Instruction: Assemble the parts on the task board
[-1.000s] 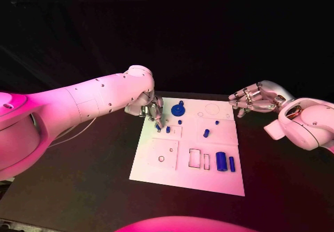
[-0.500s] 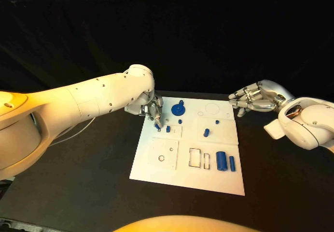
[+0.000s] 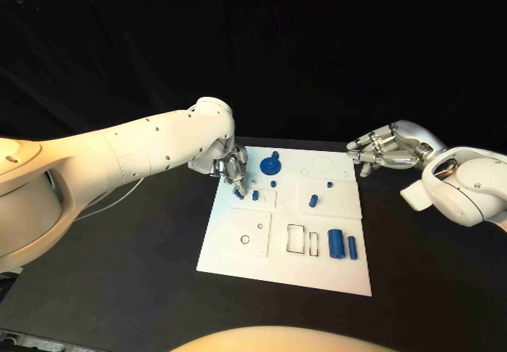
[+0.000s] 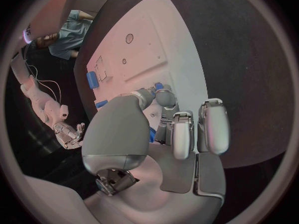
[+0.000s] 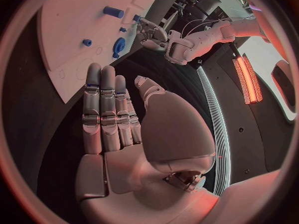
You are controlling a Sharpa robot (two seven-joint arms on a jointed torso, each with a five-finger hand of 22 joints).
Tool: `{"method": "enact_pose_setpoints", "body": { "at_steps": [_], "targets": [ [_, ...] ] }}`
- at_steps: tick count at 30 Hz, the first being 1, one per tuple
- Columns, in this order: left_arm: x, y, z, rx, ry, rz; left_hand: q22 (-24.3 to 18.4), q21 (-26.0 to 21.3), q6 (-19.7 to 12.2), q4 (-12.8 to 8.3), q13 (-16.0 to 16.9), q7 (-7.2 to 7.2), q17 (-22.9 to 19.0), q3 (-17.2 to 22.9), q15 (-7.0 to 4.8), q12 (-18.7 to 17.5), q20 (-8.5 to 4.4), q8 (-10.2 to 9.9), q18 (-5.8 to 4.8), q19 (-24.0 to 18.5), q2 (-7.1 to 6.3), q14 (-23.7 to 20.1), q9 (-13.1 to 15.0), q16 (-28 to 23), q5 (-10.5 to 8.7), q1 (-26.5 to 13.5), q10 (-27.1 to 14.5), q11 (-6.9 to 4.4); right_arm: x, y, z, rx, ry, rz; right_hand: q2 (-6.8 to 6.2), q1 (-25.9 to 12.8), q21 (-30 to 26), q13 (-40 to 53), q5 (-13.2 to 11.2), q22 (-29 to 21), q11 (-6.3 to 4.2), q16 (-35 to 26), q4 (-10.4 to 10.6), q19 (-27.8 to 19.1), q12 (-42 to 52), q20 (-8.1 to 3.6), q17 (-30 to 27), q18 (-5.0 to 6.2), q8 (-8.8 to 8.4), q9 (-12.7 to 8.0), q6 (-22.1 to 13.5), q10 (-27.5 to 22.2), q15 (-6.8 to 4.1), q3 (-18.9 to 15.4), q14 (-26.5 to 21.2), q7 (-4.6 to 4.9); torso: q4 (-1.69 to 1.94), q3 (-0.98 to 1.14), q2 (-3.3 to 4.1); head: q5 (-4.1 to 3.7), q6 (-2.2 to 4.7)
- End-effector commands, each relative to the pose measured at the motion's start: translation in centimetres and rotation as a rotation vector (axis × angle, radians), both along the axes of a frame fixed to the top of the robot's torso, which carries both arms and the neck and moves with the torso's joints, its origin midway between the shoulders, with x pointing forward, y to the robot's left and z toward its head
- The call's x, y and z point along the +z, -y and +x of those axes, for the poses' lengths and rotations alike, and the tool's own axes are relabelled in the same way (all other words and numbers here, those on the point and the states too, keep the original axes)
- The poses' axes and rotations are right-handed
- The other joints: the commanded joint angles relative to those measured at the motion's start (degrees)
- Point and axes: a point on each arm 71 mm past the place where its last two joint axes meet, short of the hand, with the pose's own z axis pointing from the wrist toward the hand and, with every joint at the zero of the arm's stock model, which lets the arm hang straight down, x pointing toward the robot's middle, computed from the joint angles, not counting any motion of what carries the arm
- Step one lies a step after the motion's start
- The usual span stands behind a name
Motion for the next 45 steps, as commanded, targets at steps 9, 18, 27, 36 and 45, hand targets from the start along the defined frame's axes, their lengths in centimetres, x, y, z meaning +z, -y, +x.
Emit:
{"method": "enact_pose_setpoints", "body": {
  "at_steps": [9, 18, 27, 36, 45],
  "targets": [
    [-0.2, 0.1, -0.3, -0.024, -0.023, 0.008, 0.6, 0.2, 0.5, -9.0, 0.0, -0.05, 14.2, 8.9, 0.45, 0.1, 0.19, 0.2, -0.66, 0.0, -0.06, 5.6, 0.1, 0.1, 0.22, 0.4, 0.5, 0.01, 0.0, -0.1, 0.0, 0.014, -0.003, 0.002, -0.1, -0.5, -0.3, 0.1, 0.2, -0.1, -0.05, -0.3, 0.3, 0.0, 0.4, 0.2, 0.1, -0.16, 0.05, 0.1, -0.4, -0.4, 0.02, 0.1, -0.5, -0.1, -0.02, 0.0, -0.01, 0.0, -0.01],
    [-0.7, 0.4, -0.3, -0.028, -0.021, 0.006, 0.6, 0.2, 0.6, -9.1, 0.1, -0.04, 14.2, 8.9, 0.47, 0.1, 0.2, 0.1, -0.66, 0.0, -0.06, 5.6, 0.1, 0.1, 0.21, 0.3, 0.6, 0.01, 0.0, -0.1, -0.1, 0.014, -0.003, 0.002, -0.12, -0.5, -0.3, 0.2, 0.3, -0.1, -0.06, -0.3, 0.3, 0.0, 0.4, 0.2, 0.2, -0.15, 0.07, 0.1, -0.4, -0.4, 0.01, 0.0, -0.6, -0.12, -0.03, -0.03, 0.07, -0.26, -0.11],
    [-1.3, 0.4, -0.4, -0.025, -0.02, 0.016, 0.5, 0.2, 0.6, -9.1, 0.0, -0.04, 14.2, 8.9, 0.48, 0.1, 0.2, 0.1, -0.64, 0.0, -0.01, 5.6, 0.1, 0.1, 0.21, 0.3, 0.6, 0.02, 0.0, -0.1, -0.1, 0.014, -0.003, 0.003, -0.12, -0.5, -0.3, 0.2, 0.3, -0.1, -0.06, -0.3, 0.3, 0.0, 0.4, 0.2, 0.2, -0.15, 0.07, 0.1, -0.4, -0.4, 0.01, 0.0, -0.6, -0.12, -0.05, -0.02, 0.04, -0.41, -0.3],
    [-1.4, 0.5, -0.4, -0.023, -0.015, 0.027, 0.6, 0.2, 0.8, -9.1, 0.3, -0.05, 14.3, 8.9, 0.49, 0.3, 0.2, 0.0, -0.65, 0.0, 0.17, 5.7, 0.1, 0.1, 0.21, 0.0, 0.9, 0.04, 0.0, -0.1, -0.1, 0.015, -0.002, 0.003, -0.12, -0.5, -0.3, 0.2, 0.3, -0.1, -0.06, -0.3, 0.3, 0.0, 0.4, 0.2, 0.2, -0.15, 0.07, 0.1, -0.4, -0.4, 0.01, 0.0, -0.6, -0.12, 0.0, 0.0, -0.02, -0.44, -0.33],
    [-1.5, 0.5, -0.2, 0.02, -0.006, 0.027, 0.7, 0.3, 1.7, -7.2, 0.6, -0.58, 14.2, 6.5, 0.3, 0.4, 0.16, -0.8, -0.66, 0.0, 2.2, 5.6, 0.2, 0.1, 0.19, -3.6, 1.4, -0.24, 0.0, -0.2, -0.2, 0.017, -0.003, 0.004, -0.12, -0.5, -0.3, 0.2, 0.3, -0.1, -0.06, -0.3, 0.3, 0.0, 0.4, 0.2, 0.2, -0.15, 0.07, 0.1, -0.4, -0.4, 0.01, 0.0, -0.6, -0.12, -0.02, 0.02, -0.04, -0.48, -0.36]
  ]
}}
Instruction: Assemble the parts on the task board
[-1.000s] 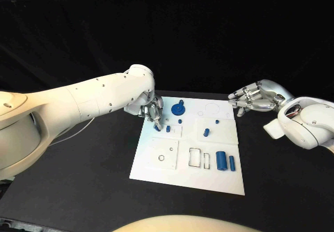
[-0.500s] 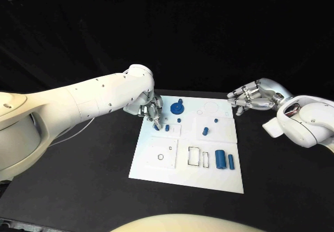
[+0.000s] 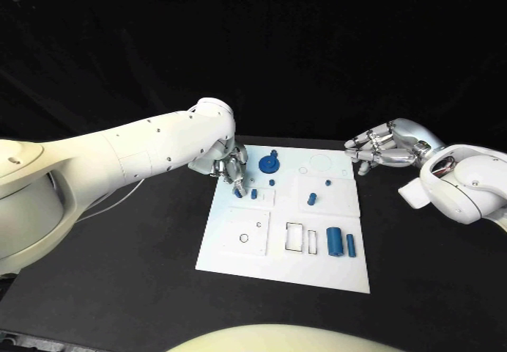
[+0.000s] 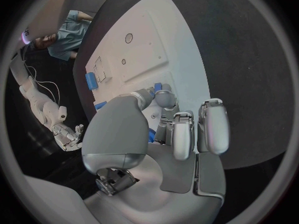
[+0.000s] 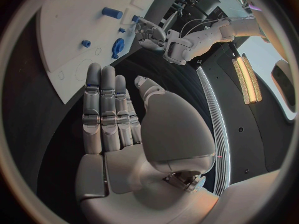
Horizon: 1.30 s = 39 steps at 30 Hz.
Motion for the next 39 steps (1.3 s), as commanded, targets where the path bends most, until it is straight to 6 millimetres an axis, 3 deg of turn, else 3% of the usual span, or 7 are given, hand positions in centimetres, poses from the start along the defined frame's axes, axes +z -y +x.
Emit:
{"method": "enact_pose_setpoints", "body": {
  "at_steps": [1, 6, 20, 39],
  "targets": [
    [-1.0, 0.0, -0.2, 0.031, -0.002, 0.018, 0.7, 0.3, 0.4, -6.2, 0.0, -0.38, 14.3, 5.9, 0.26, 0.0, 0.14, -0.6, -0.67, 0.0, 0.77, 5.6, 0.1, 0.1, 0.4, -1.7, 0.5, -0.14, 0.0, -0.1, -0.1, 0.013, -0.001, 0.003, -0.13, -0.5, -0.3, 0.1, 0.3, -0.1, -0.06, -0.3, 0.3, 0.0, 0.2, 0.2, 0.1, -0.16, 0.07, 0.1, -0.4, -0.4, 0.01, 0.0, -0.6, -0.12, -0.02, 0.03, 0.04, -0.07, 0.01],
    [-1.1, -0.1, 0.0, 0.057, 0.016, 0.02, 0.7, 0.3, 0.7, -4.5, 0.1, -0.45, 14.3, 4.1, 0.17, 0.0, 0.1, -1.1, -0.67, 0.0, 1.8, 5.6, 0.1, 0.1, 0.38, -3.7, 0.4, -0.18, 0.0, -0.1, -0.1, 0.014, -0.001, 0.003, -0.13, -0.5, -0.3, 0.1, 0.3, -0.1, -0.06, -0.3, 0.3, 0.0, 0.2, 0.2, 0.1, -0.16, 0.07, 0.1, -0.4, -0.4, 0.01, 0.0, -0.6, -0.12, 0.0, 0.04, 0.03, -0.19, 0.01],
    [-1.1, -0.4, 0.1, 0.078, 0.021, 0.032, 0.7, 0.2, 1.7, -1.9, 0.4, -0.58, 14.3, -2.1, 0.11, 0.1, 0.05, -2.2, -0.66, 0.0, 1.69, 5.6, 0.2, 0.1, 0.37, -6.6, 0.1, -0.25, 0.0, -0.2, -0.1, 0.015, 0.0, 0.003, -0.15, -0.5, -0.4, 0.1, 0.3, -0.1, -0.06, -0.4, 0.3, 0.0, 0.2, 0.2, 0.1, -0.16, 0.08, 0.1, -0.4, -0.5, 0.01, 0.0, -0.6, -0.12, -0.01, 0.01, 0.0, -0.27, -0.18],
    [-1.3, -1.0, -0.2, 0.076, -0.018, 0.06, 1.1, 0.4, 2.4, -1.4, 0.5, -0.78, 14.3, -4.6, -0.03, 0.2, 0.05, -2.7, -0.74, 0.2, 1.96, 5.6, 0.2, 0.1, 0.39, -6.5, 0.2, -0.42, 0.0, -0.1, -0.2, 0.015, 0.0, 0.002, -0.15, -0.5, -0.4, 0.1, 0.3, -0.1, -0.06, -0.4, 0.3, 0.0, 0.2, 0.2, 0.1, -0.16, 0.08, 0.1, -0.4, -0.5, 0.01, 0.0, -0.6, -0.12, 0.01, -0.02, 0.02, -0.25, -0.23]
  ]
}}
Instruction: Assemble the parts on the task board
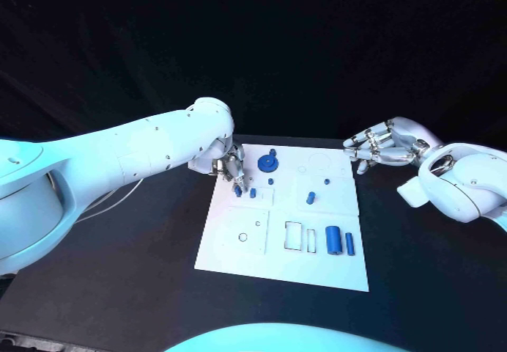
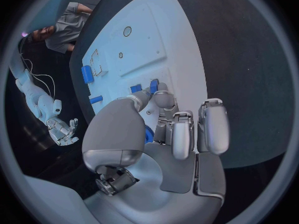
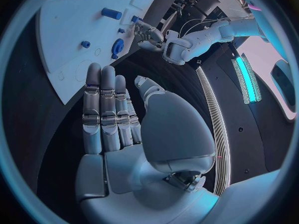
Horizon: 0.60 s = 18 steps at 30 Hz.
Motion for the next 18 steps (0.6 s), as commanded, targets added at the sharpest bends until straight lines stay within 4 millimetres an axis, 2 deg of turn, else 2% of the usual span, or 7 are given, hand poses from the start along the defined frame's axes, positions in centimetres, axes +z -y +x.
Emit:
{"method": "enact_pose_setpoints", "body": {
  "at_steps": [1, 18],
  "targets": [
    [-1.19, -0.62, -0.46, 0.003, -0.038, 0.054, 1.1, 0.4, 0.5, 0.1, 0.1, -0.06, 14.2, -0.6, -0.03, 0.2, 0.05, -0.4, -0.75, 0.2, 0.51, 5.7, 0.0, 0.1, 0.04, -0.2, -0.2, -0.19, 0.01, -0.08, -0.06, 0.011, 0.0, 0.001, -0.15, -0.5, -0.4, 0.1, 0.3, -0.1, -0.06, -0.4, 0.3, 0.0, 0.2, 0.2, 0.1, -0.15, 0.08, 0.1, -0.4, -0.5, 0.01, 0.0, -0.6, -0.12, 0.01, 0.02, 0.01, -0.01, 0.06],
    [-1.32, -0.96, -0.67, 0.004, -0.072, 0.072, 2.1, 1.0, 1.8, 1.9, 0.5, -0.26, 14.3, -2.6, -0.14, 0.4, 0.08, -1.3, -0.95, 0.6, 2.4, 5.7, -0.2, 0.2, 0.04, -0.8, 0.2, -0.33, 0.0, -0.06, -0.04, 0.011, 0.0, 0.0, -0.14, -0.4, -0.4, 0.1, 0.3, -0.1, -0.05, -0.4, 0.3, 0.0, 0.2, 0.21, 0.1, -0.15, 0.09, 0.1, -0.4, -0.5, 0.02, 0.0, -0.6, -0.11, 0.0, -0.01, 0.02, 0.2, -0.08]
  ]
}}
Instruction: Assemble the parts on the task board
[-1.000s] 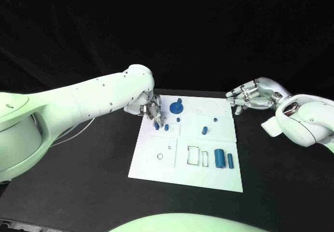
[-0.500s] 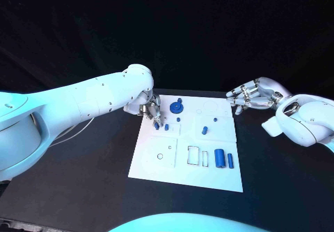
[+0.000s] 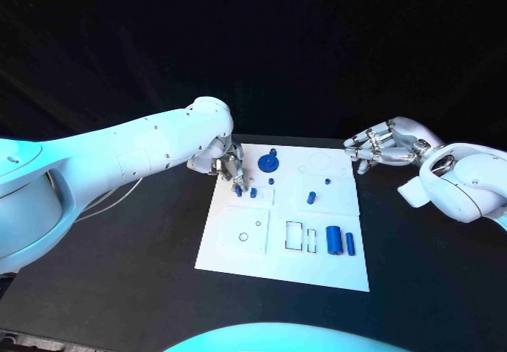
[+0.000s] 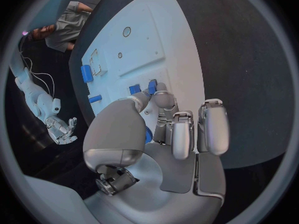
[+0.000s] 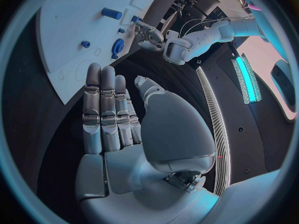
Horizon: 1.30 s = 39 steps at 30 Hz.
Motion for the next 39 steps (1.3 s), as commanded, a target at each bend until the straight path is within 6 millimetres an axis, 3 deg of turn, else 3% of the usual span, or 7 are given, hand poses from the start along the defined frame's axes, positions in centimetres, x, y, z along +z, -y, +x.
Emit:
{"method": "enact_pose_setpoints", "body": {
  "at_steps": [1, 11, 18, 27, 39],
  "targets": [
    [-1.33, -0.64, -0.66, -0.012, -0.067, 0.067, 2.1, 0.4, 0.5, 0.1, 0.1, -0.09, 14.3, -0.3, -0.15, 0.4, 0.07, -0.3, -0.95, 0.6, 0.75, 5.7, 0.1, 0.2, 0.05, 0.1, 0.3, -0.37, 0.01, -0.08, -0.03, 0.011, 0.001, 0.0, -0.15, -0.4, -0.4, 0.0, 0.3, -0.1, -0.05, -0.4, 0.3, 0.0, 0.2, 0.21, 0.0, -0.15, 0.09, 0.1, -0.4, -0.5, 0.01, 0.0, -0.2, -0.11, -0.02, -0.01, 0.04, 0.01, -0.08],
    [-1.36, -0.65, -0.77, -0.014, -0.076, 0.065, 2.2, 0.4, 0.6, 0.3, 0.0, -0.13, 14.3, -0.5, -0.18, 0.3, 0.07, -0.4, -0.97, 0.7, 1.03, 5.7, 0.0, 0.2, 0.05, 0.1, 0.3, -0.41, 0.01, -0.08, -0.02, 0.011, 0.001, 0.0, -0.15, -0.4, -0.4, 0.0, 0.3, -0.1, -0.05, -0.4, 0.3, 0.0, 0.2, 0.21, 0.0, -0.15, 0.09, 0.1, -0.4, -0.5, 0.01, 0.0, -0.2, -0.11, 0.01, 0.0, 0.01, -0.02, -0.16],
    [-1.35, -0.57, -0.83, -0.005, -0.068, 0.05, 1.8, 0.1, -0.2, 0.3, 0.0, 0.24, 14.3, -1.2, -0.05, 0.1, 0.07, -2.0, -0.87, 0.5, 1.16, 5.7, -0.6, 0.1, 0.06, 0.6, 0.2, -0.17, 0.01, -0.08, -0.02, 0.011, 0.001, 0.0, -0.15, -0.4, -0.4, 0.0, 0.3, -0.1, -0.05, -0.4, 0.3, 0.0, 0.2, 0.21, 0.0, -0.15, 0.09, 0.1, -0.4, -0.5, 0.01, 0.0, -0.2, -0.11, -0.01, 0.01, 0.03, 0.04, -0.15],
    [-1.57, -0.78, -1.03, 0.017, -0.053, 0.029, 1.6, -0.1, -0.2, -0.2, 0.0, 0.34, 14.3, -1.1, 0.05, 0.0, 0.08, -2.7, -0.81, 0.3, 1.55, 5.7, -0.8, 0.1, 0.06, 1.5, 0.0, -0.07, 0.01, 0.01, -0.01, 0.009, 0.002, 0.0, -0.15, -0.4, -0.4, 0.0, 0.3, -0.1, -0.05, -0.4, 0.3, 0.0, 0.2, 0.21, 0.0, -0.15, 0.09, 0.1, -0.4, -0.5, 0.01, 0.0, -0.2, -0.11, 0.06, 0.01, -0.03, -0.06, -0.17],
    [-1.5, -0.86, -1.04, 0.04, -0.007, 0.016, 1.4, -0.2, -0.1, -0.7, 0.4, 0.4, 14.3, -1.6, 0.11, 0.3, 0.08, -3.1, -0.78, 0.3, 0.97, 5.7, -0.9, 0.1, 0.05, 2.2, 0.0, -0.01, 0.01, 0.03, 0.01, 0.009, 0.002, 0.0, -0.15, -0.4, -0.4, 0.0, 0.3, -0.1, -0.05, -0.4, 0.3, 0.0, 0.2, 0.21, 0.0, -0.15, 0.09, 0.1, -0.4, -0.5, 0.01, 0.0, -0.2, -0.11, -0.06, -0.02, 0.01, 0.1, -0.05]
  ]
}}
